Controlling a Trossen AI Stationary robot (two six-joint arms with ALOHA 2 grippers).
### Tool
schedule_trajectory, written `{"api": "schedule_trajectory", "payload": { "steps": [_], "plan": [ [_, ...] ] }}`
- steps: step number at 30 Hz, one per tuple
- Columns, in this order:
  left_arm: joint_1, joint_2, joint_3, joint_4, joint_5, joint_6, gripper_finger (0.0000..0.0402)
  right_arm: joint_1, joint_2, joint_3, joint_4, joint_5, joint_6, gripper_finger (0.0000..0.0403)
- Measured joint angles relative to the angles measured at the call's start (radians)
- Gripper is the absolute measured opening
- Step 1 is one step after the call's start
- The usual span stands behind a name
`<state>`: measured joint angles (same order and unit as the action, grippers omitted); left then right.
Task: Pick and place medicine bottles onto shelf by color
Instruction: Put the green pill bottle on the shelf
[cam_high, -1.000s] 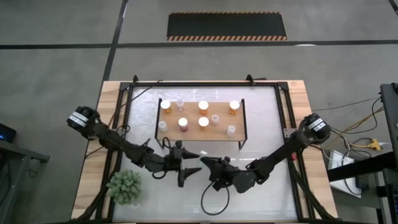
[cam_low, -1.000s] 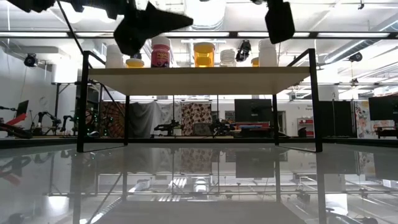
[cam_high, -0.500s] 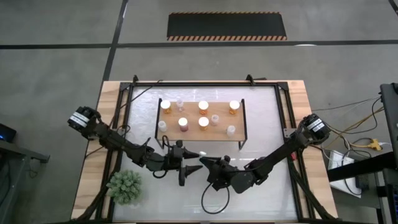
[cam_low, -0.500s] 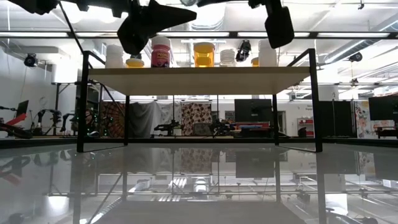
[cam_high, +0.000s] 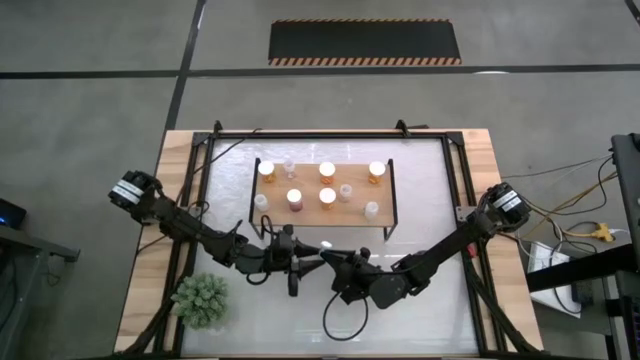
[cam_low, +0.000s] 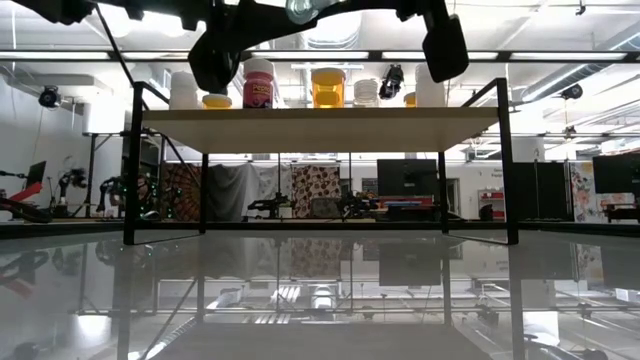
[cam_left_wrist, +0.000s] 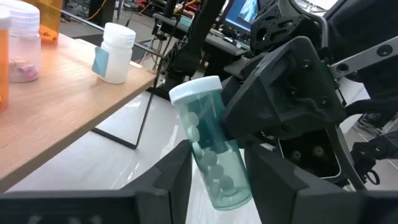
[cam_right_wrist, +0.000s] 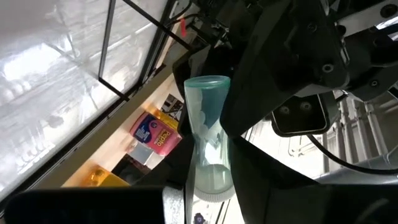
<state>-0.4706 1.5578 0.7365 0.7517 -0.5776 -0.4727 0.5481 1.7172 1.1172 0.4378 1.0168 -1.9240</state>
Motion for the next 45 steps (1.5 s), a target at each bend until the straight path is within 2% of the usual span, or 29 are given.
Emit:
{"api": "schedule_trajectory", "payload": {
  "steps": [11,17,21,27,32,37,45],
  "plan": [
    [0.000,0.000,-0.002,-0.006,0.002,0.008,0.0092,0.000,0.000,0.000,-0.023,-0.002,-0.001,0.0087],
    [0.001,0.000,-0.002,-0.003,0.001,0.017,0.0090,-0.002,0.000,0.000,-0.021,0.000,0.006,0.0101],
    [0.001,0.000,-0.002,-0.003,0.001,0.042,0.0110,-0.003,0.000,0.000,-0.021,0.001,0.009,0.0086],
    [0.004,0.000,-0.002,-0.003,0.011,0.099,0.0173,-0.005,0.000,0.002,-0.018,0.004,0.013,0.0061],
    [0.005,-0.022,0.009,-0.046,-0.015,0.217,0.0214,-0.004,-0.003,0.000,-0.070,0.086,0.057,0.0057],
    [0.006,-0.021,0.048,-0.164,-0.077,0.218,0.0219,-0.008,-0.002,-0.006,-0.102,0.112,0.093,0.0056],
    [0.013,-0.007,0.068,-0.172,-0.098,0.189,0.0219,-0.020,-0.002,-0.010,-0.098,0.114,0.092,0.0056]
  ]
}}
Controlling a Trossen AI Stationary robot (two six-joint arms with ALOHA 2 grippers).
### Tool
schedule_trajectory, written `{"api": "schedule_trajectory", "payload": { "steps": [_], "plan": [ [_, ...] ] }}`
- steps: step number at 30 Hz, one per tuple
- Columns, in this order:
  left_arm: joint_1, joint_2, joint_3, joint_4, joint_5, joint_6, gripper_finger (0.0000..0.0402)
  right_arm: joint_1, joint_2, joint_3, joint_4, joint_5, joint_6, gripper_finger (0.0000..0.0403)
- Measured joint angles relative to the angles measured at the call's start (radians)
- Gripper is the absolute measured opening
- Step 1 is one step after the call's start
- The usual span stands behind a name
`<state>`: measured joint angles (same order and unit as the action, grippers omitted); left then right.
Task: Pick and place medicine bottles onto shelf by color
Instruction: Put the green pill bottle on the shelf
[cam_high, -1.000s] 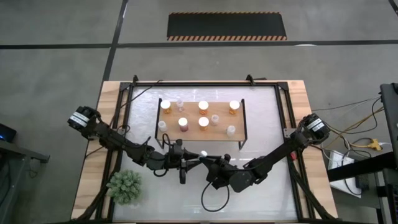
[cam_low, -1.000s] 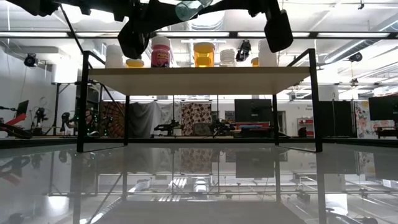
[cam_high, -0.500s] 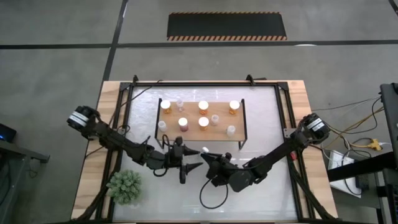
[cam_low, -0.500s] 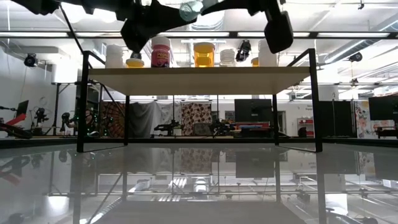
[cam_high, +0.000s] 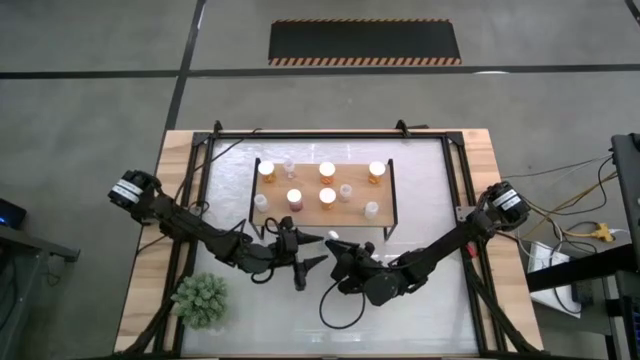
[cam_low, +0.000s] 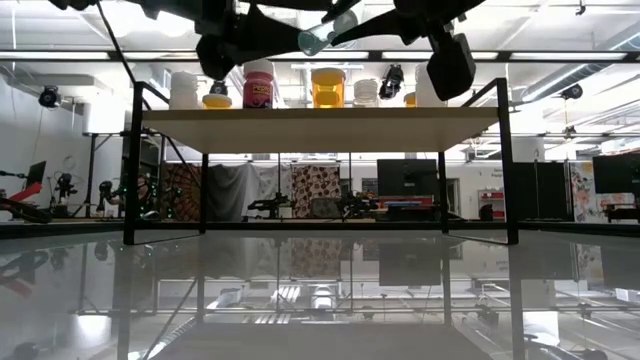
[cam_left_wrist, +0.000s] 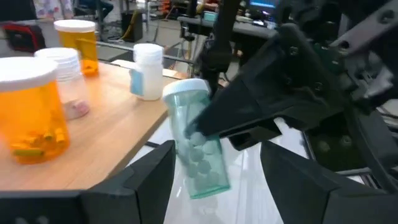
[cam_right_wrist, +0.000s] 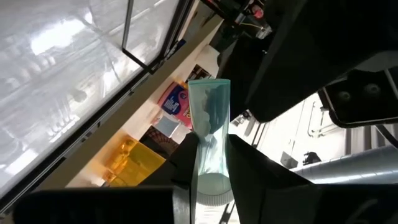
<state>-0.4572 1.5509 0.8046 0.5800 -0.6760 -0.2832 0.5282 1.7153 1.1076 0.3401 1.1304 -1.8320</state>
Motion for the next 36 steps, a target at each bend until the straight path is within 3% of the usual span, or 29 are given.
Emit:
{"api": "schedule_trajectory", "payload": {
  "steps": [3,12,36],
  "plan": [
    [0.004,0.000,-0.009,-0.012,-0.040,-0.024,0.0219,0.000,0.000,0.000,0.001,-0.002,-0.001,0.0056],
    [0.009,0.001,-0.006,-0.014,-0.011,-0.026,0.0210,-0.006,0.000,0.000,0.016,-0.004,-0.007,0.0057],
    [0.019,0.039,-0.004,0.035,0.011,-0.029,0.0068,-0.005,0.001,0.013,0.008,-0.005,-0.024,0.0059]
  ]
}}
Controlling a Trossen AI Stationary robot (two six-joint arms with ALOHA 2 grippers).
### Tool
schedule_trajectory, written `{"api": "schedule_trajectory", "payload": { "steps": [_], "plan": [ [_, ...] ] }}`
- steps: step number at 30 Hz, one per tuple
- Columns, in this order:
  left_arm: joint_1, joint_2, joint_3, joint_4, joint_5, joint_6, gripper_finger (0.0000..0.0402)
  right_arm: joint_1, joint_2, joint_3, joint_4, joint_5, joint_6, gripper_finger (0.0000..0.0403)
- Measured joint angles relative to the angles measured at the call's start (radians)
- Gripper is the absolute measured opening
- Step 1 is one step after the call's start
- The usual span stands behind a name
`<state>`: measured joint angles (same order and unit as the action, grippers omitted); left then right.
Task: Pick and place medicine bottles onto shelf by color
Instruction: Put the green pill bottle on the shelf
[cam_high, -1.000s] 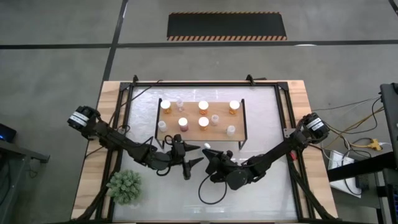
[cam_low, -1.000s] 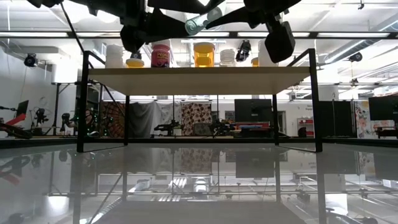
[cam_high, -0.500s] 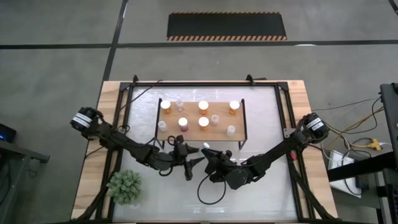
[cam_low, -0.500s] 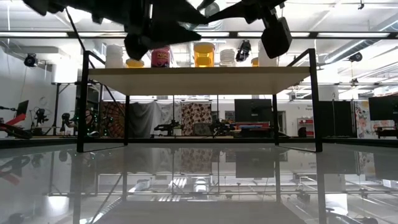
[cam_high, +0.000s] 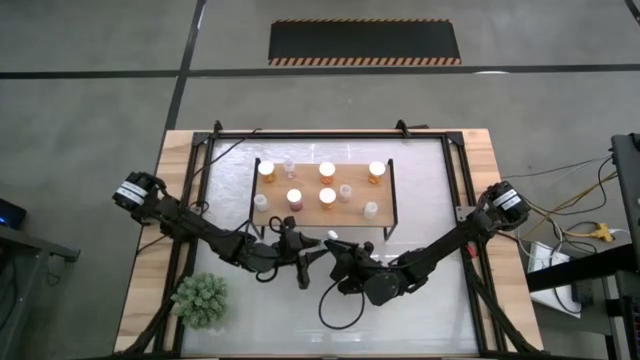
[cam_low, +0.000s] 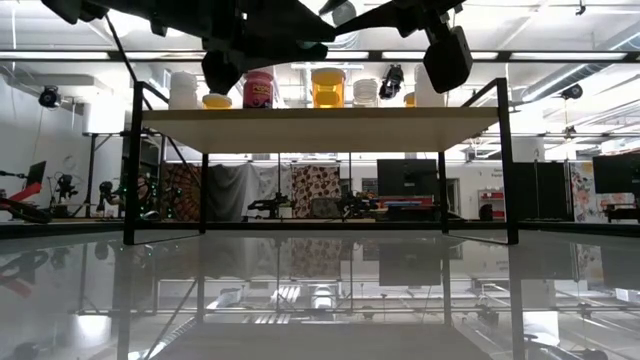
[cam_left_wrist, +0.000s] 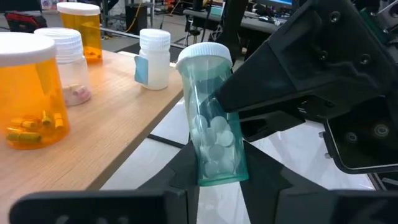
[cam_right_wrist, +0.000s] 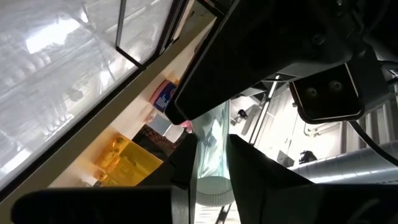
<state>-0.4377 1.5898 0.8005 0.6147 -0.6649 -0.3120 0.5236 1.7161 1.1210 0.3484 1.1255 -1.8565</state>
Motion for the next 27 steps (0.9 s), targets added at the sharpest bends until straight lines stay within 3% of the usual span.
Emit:
{"api": "schedule_trajectory", "payload": {
  "steps": [5,16,27],
  "plan": [
    [0.000,0.000,0.000,0.000,0.001,0.004,0.0068,0.000,0.000,-0.002,-0.002,-0.004,-0.002,0.0072],
    [-0.001,0.000,-0.002,0.007,0.015,0.007,0.0068,0.002,0.000,-0.004,0.001,-0.033,0.063,0.0151],
    [-0.004,-0.019,-0.003,0.011,-0.023,0.081,0.0068,0.072,-0.064,-0.011,-0.003,-0.008,0.229,0.0145]
  ]
}}
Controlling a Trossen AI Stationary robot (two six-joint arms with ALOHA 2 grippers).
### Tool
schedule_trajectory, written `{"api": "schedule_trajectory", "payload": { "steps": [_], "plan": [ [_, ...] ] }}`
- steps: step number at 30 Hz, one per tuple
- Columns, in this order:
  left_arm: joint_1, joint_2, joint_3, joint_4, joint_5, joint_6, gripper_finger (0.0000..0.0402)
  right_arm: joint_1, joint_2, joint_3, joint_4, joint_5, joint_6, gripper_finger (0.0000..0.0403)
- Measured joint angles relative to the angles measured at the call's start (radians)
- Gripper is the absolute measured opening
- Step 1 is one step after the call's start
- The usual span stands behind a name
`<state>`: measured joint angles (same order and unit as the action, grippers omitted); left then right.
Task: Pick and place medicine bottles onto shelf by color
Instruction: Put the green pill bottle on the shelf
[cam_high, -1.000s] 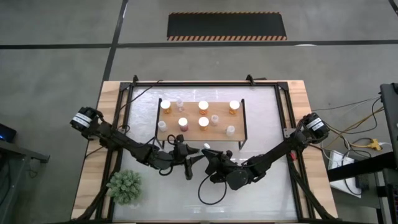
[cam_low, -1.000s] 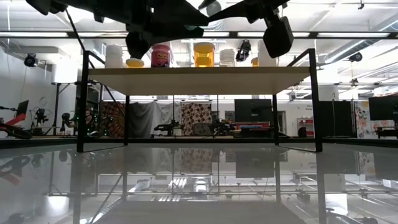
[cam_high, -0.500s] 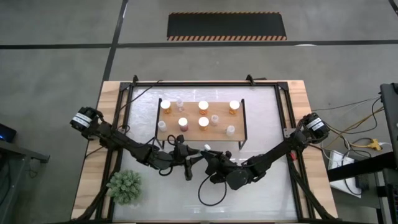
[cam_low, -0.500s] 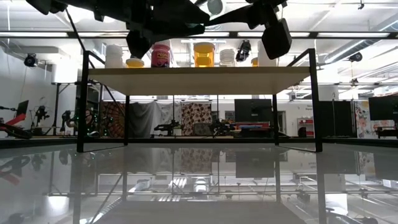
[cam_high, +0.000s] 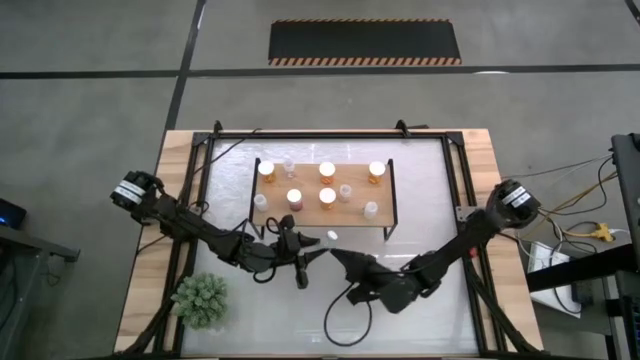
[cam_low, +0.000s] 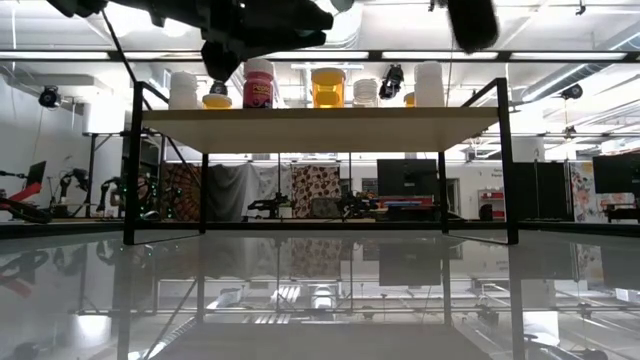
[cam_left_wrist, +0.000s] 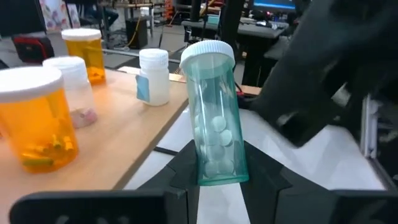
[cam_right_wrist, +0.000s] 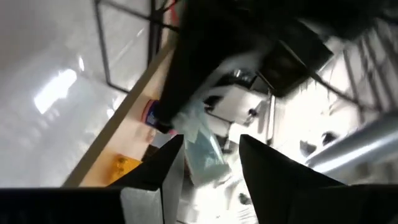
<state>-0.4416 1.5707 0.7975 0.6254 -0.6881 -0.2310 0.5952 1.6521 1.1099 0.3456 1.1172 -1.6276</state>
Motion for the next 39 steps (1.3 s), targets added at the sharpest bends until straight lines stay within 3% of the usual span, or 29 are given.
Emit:
{"api": "schedule_trajectory", "payload": {
  "steps": [5,8,12,16,18,20,29,39],
  "plan": [
    [-0.004,-0.003,0.001,-0.002,-0.001,0.107,0.0069,0.032,-0.092,-0.013,0.000,0.000,0.380,0.0136],
    [-0.017,-0.003,0.001,-0.002,0.000,0.164,0.0071,0.042,-0.162,-0.030,-0.025,-0.072,0.636,0.0134],
    [-0.052,-0.003,0.008,-0.004,0.021,0.270,0.0073,0.032,-0.253,-0.040,-0.095,-0.295,1.084,0.0144],
    [-0.087,-0.003,0.010,0.030,0.032,0.377,0.0074,-0.012,-0.295,-0.041,-0.160,-0.605,1.364,0.0167],
    [-0.098,-0.003,0.010,0.078,0.031,0.428,0.0074,-0.025,-0.286,-0.043,-0.160,-0.674,1.410,0.0180],
    [-0.102,-0.003,0.010,0.107,0.031,0.452,0.0074,-0.033,-0.267,-0.043,-0.134,-0.679,1.427,0.0193],
    [-0.104,-0.003,0.010,0.125,0.051,0.478,0.0076,-0.045,-0.229,-0.042,-0.072,-0.511,1.426,0.0205],
    [-0.097,-0.003,0.018,0.133,0.055,0.483,0.0076,-0.066,-0.229,-0.042,-0.071,-0.523,1.450,0.0196]
  ]
}}
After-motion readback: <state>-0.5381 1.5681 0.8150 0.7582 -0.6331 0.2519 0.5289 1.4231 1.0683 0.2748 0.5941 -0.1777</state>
